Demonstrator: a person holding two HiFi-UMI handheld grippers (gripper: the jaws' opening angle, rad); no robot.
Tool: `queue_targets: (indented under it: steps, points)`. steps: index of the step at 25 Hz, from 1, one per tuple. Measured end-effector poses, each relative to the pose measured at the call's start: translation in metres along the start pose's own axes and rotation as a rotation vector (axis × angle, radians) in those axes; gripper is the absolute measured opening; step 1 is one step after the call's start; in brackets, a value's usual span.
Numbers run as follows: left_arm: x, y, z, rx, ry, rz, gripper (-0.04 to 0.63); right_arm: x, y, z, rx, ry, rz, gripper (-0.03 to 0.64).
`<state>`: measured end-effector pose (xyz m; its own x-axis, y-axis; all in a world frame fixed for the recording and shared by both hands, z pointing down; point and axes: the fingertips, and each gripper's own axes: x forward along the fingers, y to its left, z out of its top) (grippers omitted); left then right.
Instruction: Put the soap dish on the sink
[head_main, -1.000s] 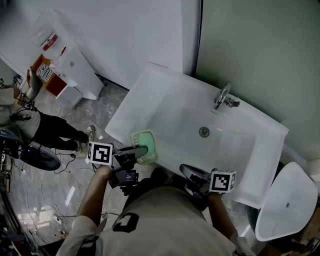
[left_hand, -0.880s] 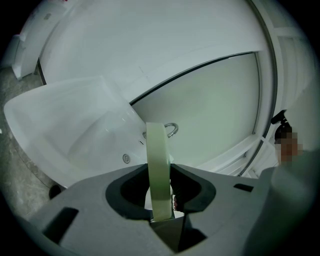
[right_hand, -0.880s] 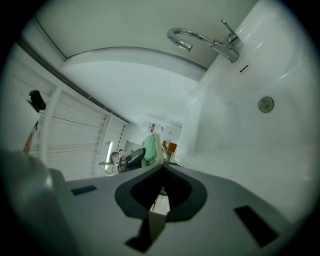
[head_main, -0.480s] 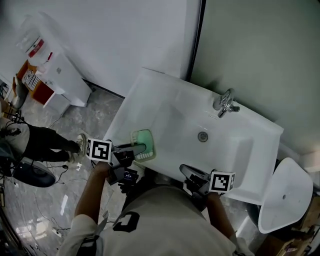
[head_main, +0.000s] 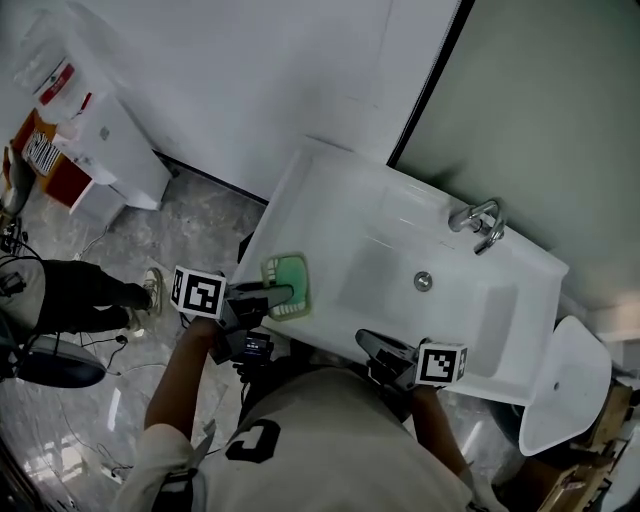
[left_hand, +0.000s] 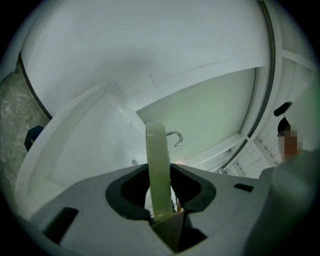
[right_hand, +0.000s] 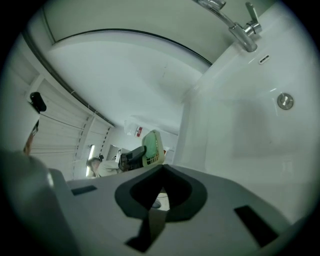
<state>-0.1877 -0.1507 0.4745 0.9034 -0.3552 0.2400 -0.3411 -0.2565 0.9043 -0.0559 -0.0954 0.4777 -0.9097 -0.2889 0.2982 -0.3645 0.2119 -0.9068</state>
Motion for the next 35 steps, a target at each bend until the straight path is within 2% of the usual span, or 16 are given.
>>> queue_targets:
  steps: [8,13,18,25,32,35]
  points:
    - [-0.037,0.02,0.029,0.06,0.053,-0.02,0.129,0.032,0.01,0.004,0.008,-0.017,-0.056,0.009]
    - [-0.04,0.028,0.05,0.097,0.104,-0.038,0.129,0.042,0.014,0.006,0.014,-0.027,-0.077,0.009]
    - [-0.016,0.039,0.064,0.112,0.193,-0.044,0.13,0.037,0.01,0.009,0.042,-0.041,-0.105,0.009]
    - [0.039,0.062,0.087,0.135,0.282,0.01,0.13,0.027,-0.011,0.033,0.083,-0.064,-0.094,0.009]
    - [0.08,0.085,0.099,0.109,0.325,0.066,0.13,0.023,-0.024,0.055,0.055,0.01,-0.072,0.009]
    - [0.091,0.101,0.108,0.108,0.337,0.093,0.13,0.021,-0.034,0.061,0.066,0.011,-0.075,0.009]
